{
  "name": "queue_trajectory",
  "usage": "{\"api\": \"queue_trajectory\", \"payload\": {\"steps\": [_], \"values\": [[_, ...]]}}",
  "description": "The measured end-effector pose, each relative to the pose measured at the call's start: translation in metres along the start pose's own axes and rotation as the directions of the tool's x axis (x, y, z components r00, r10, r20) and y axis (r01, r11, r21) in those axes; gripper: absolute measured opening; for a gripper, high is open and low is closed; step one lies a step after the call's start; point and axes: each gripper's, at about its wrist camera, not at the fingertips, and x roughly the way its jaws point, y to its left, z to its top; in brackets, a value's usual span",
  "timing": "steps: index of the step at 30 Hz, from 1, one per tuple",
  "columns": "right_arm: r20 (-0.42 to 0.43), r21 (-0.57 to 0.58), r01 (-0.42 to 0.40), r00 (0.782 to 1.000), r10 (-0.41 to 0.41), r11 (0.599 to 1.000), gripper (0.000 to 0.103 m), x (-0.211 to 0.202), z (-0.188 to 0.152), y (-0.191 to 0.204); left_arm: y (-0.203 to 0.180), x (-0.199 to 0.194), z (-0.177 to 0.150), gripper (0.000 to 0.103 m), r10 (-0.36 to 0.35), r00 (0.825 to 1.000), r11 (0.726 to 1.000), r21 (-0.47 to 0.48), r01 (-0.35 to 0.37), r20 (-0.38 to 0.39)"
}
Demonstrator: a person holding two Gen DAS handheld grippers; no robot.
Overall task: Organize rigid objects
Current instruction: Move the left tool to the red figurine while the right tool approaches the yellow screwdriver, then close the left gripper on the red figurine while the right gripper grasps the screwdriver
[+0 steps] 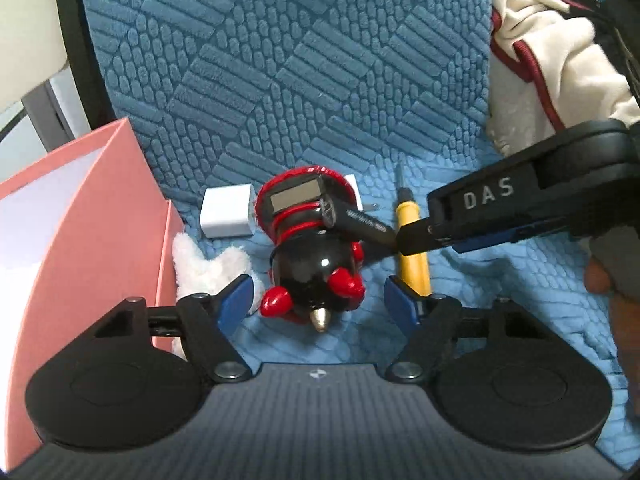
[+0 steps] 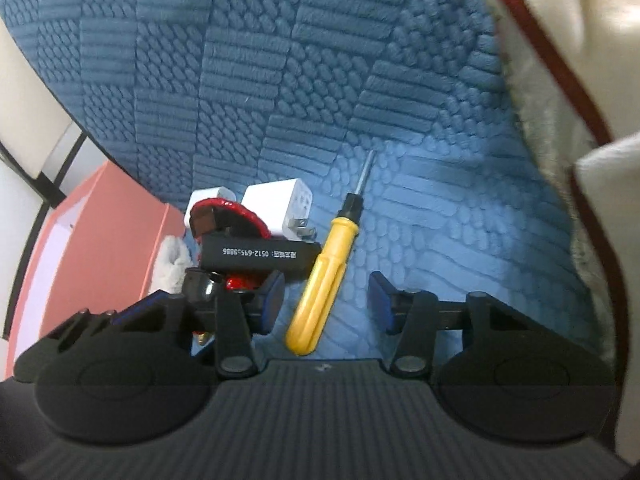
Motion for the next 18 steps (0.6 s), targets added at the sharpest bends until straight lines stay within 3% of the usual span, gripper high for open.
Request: {"api": "queue_trajectory", "payload": {"steps": [3, 5, 18], "values": [[-0.03, -0.03, 0.011, 0.999, -0.012, 0.999, 0.046, 0.011, 0.002, 0.005, 0.005, 0.003, 0.001, 0.076, -0.012, 1.0, 1.0, -0.024, 0.012, -0.009], [-0.035, -0.054, 0.019, 0.999, -0.021, 0.998, 0.041, 0.015, 0.003, 0.009, 0.008, 0.002, 0.002, 0.069, -0.004, 1.0, 0.999, -0.039, 0.004, -0.008], [-0.028, -0.153, 0.051, 0.998, -0.056, 0.987, 0.039, 0.029, 0.01, 0.02, 0.028, -0.001, 0.011, 0.066, -0.039, 0.999, 0.986, -0.162, 0.04, 0.01]]}}
